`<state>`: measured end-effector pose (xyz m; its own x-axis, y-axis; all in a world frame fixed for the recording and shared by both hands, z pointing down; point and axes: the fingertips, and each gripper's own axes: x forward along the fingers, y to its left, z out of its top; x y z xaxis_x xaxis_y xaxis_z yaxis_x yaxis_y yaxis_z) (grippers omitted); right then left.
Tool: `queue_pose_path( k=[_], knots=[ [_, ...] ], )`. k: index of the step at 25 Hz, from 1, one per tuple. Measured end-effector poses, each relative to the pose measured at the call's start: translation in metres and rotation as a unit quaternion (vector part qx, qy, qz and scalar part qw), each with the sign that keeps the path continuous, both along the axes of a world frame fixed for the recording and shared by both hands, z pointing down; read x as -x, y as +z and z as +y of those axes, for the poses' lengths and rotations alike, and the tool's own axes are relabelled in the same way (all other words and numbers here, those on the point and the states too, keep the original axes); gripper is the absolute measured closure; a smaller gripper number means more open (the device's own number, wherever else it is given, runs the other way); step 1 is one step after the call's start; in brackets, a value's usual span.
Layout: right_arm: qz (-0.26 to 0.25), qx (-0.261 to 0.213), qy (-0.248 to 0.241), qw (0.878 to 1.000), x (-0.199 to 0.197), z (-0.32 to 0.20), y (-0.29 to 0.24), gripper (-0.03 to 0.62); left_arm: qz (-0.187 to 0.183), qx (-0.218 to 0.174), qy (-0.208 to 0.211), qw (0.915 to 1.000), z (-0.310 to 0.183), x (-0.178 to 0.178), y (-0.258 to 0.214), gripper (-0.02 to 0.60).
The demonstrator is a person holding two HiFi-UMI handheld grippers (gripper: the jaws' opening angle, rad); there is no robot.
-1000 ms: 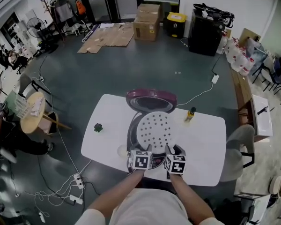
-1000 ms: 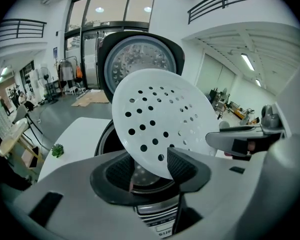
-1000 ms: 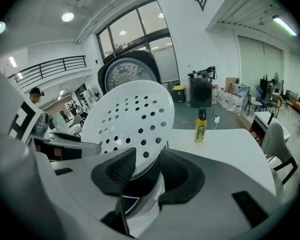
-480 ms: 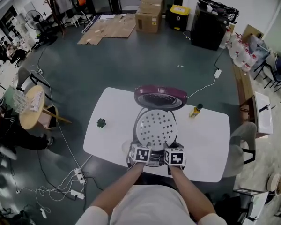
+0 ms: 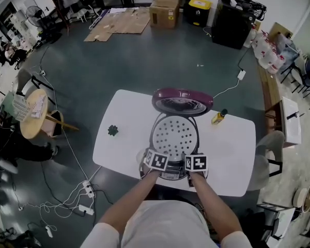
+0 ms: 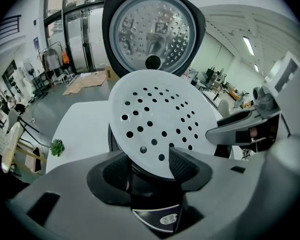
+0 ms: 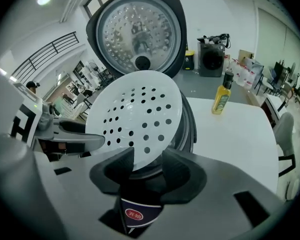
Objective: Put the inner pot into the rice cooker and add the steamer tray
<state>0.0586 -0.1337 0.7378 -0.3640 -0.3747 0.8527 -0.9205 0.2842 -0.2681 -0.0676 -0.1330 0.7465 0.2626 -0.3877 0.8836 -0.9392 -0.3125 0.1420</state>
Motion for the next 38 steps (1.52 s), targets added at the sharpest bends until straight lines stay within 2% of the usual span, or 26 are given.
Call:
queue_pose_path(
  k=[2,7,22,24,29,31,32,33,38],
  knots=[
    [-0.006,0.015,0.002,1.000,0.001,-0.001,0.004,0.405,-0.010,0.009,0.004,0.9999,-0.002,0.005,0.001,0.334],
    [-0.023,0.042,0.011,0.999,0.003,-0.003,0.012,0.405,0.009,0.022,0.015,0.9996,-0.006,0.002,0.006,0.322],
    [-0.020,0.049,0.014,0.998,0.000,0.000,0.010,0.407,0.006,0.014,0.031,0.9994,0.001,0.005,0.006,0.257],
    [-0.006,0.044,0.015,0.999,-0.002,-0.001,0.010,0.412,-0.003,0.012,0.035,0.9993,0.001,0.011,0.008,0.203],
    [0.009,0.036,0.004,0.999,-0.007,-0.007,0.008,0.395,-0.003,0.012,0.032,0.9994,-0.001,0.018,0.011,0.196],
    [0.021,0.028,-0.005,0.999,-0.007,-0.008,0.007,0.366,-0.001,0.009,0.033,0.9994,-0.002,0.018,0.010,0.193],
    [0.031,0.020,-0.010,0.999,-0.009,-0.009,0.006,0.332,0.000,0.007,0.034,0.9994,-0.002,0.017,0.010,0.193],
    [0.041,0.011,-0.017,0.999,-0.011,-0.010,0.005,0.326,0.002,0.006,0.034,0.9994,-0.002,0.016,0.009,0.193],
    [0.065,-0.033,-0.036,0.997,-0.016,-0.017,-0.008,0.319,0.010,-0.012,0.038,0.9992,-0.007,0.019,0.000,0.190]
  ],
)
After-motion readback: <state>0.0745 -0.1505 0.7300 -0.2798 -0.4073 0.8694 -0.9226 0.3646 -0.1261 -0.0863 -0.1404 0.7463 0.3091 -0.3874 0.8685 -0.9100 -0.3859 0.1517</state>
